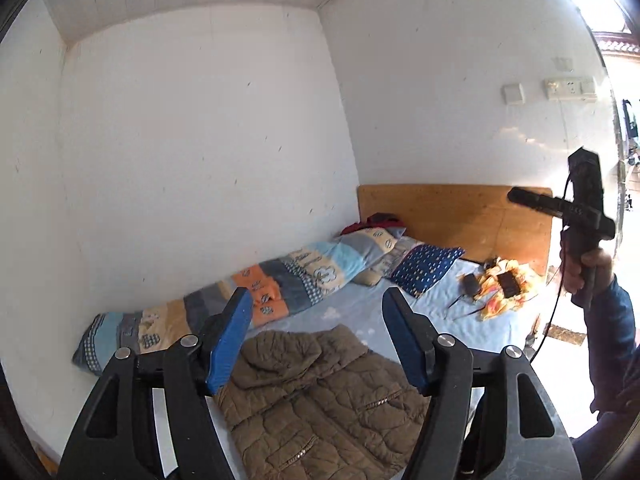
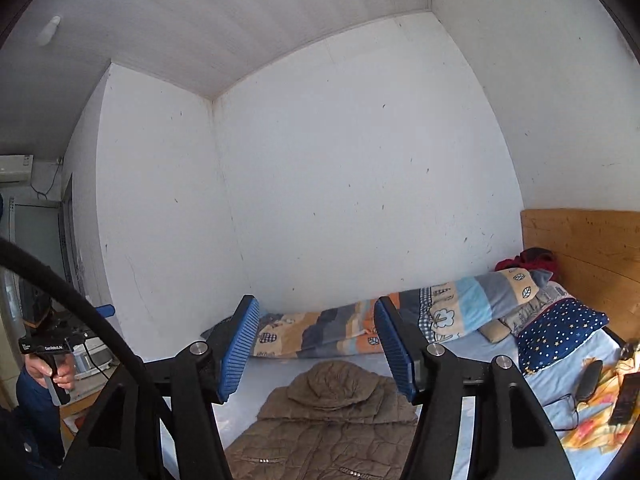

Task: Fold large clothes

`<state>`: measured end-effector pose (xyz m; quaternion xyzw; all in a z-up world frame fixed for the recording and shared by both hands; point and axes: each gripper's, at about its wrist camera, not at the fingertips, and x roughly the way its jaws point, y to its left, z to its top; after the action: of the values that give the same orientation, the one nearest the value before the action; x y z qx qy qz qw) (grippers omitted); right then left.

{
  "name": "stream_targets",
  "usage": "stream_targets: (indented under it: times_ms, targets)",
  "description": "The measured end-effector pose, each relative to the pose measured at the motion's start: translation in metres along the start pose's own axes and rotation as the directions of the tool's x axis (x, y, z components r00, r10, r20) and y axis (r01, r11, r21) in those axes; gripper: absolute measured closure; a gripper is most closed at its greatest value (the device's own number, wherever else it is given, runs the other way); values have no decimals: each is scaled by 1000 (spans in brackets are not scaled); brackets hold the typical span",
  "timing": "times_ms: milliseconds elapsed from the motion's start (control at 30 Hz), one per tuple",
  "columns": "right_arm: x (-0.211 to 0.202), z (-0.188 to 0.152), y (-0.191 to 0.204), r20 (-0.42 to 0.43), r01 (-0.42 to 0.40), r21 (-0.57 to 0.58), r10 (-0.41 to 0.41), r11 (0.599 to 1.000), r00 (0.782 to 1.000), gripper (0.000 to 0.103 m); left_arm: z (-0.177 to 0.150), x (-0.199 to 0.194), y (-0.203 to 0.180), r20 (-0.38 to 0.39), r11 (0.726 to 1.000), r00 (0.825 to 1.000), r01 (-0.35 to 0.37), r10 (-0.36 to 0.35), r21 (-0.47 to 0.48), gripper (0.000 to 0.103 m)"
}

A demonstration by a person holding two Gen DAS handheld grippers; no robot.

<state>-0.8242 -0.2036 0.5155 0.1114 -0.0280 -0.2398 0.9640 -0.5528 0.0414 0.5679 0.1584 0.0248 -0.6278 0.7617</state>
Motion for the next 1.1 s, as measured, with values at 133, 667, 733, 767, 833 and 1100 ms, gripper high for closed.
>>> stream_targets:
  times_ms: [133,667,733,767,833,1100]
  targets:
    - [6,0,7,-7,2,-5,-2,1000,1000,38,34,-8,-14,58,987,986,156,-155,-21,31]
    - [295,-214,-28,-502,66,62,-26,996,865,48,-226,280,84,-370,941,929,-99,-29,-323,30]
    - [332,-254,-39,-568,85,67,-32,994,823,57,-273,313,99,-447,926,895,-184,18,-330,30]
    - [348,-275,-47,-601,99,73,-35,992,798,57,-302,331,109,-482,911,876,-212,17,-355,30]
    - [371,-317,-58,-673,137,59,-62,989,737,57,-349,357,122,-530,880,847,-267,21,-392,30]
    - [414,-400,-64,-862,234,-7,-125,972,491,57,-406,396,151,-666,856,743,-387,69,-343,30]
